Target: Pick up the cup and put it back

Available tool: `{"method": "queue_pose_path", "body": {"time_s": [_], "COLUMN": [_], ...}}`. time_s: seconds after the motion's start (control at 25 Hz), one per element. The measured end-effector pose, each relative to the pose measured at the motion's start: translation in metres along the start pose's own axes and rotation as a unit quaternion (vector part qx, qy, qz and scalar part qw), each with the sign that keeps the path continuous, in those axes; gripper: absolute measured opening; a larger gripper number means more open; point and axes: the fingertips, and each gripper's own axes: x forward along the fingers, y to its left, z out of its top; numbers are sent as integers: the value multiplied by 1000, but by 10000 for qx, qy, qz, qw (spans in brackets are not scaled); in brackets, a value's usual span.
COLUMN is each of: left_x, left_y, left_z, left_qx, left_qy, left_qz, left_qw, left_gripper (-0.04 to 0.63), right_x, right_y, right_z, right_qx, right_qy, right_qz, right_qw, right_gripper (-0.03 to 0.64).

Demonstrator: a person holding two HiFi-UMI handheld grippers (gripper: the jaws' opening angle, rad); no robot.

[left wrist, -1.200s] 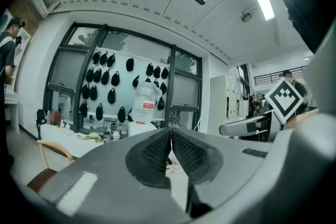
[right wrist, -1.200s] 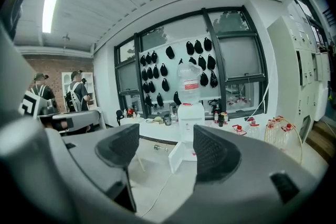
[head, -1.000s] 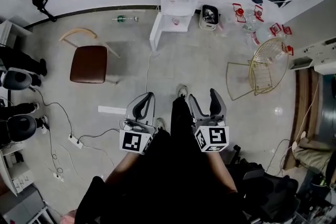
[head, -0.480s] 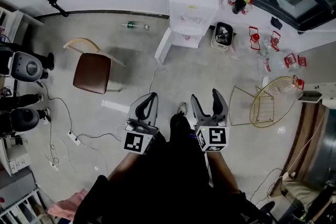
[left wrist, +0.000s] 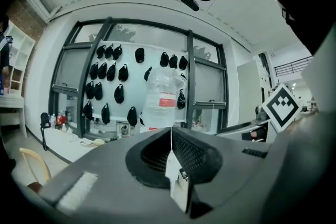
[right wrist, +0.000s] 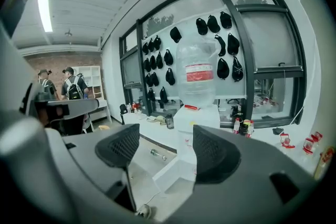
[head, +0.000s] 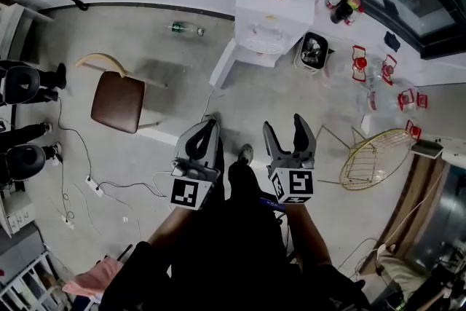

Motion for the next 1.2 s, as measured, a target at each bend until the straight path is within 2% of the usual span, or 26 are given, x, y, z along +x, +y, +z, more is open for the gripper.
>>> {"method": "queue_pose_path", "body": {"time_s": [0.24, 0.36, 0.48, 0.64, 0.88, 1.2], "left_x": [62, 86, 108, 147, 202, 273], "left_y": [41, 59, 68, 78, 88, 108], "left_z": [-23, -41, -75, -129, -222, -345], "left_qx": [20, 31, -7, -16, -109, -16], "left_qy": [12, -7, 42, -16, -153, -272], "left_qz": [-281, -282, -263, -290, -303, -372], "left_qw": [9996, 9996, 9996, 9996, 9994, 9989], "left_gripper": [8, 8, 8, 8, 8, 8], "right_x": [65, 95, 121, 161, 214, 286], "right_y": [-11, -20, -33, -51, -78, -115], "right_z": [0, -17, -45, -95, -193, -307], "right_qx": [-75, 61, 64, -58, -176, -287], "right_qy": [-71, -51, 24, 90, 290, 277], "right_qz": [-145, -263, -301, -272, -159, -265], "right_qw": [9998, 9996, 9995, 9996, 9993, 9989], "right_gripper": [307, 307, 307, 307, 307, 307]}}
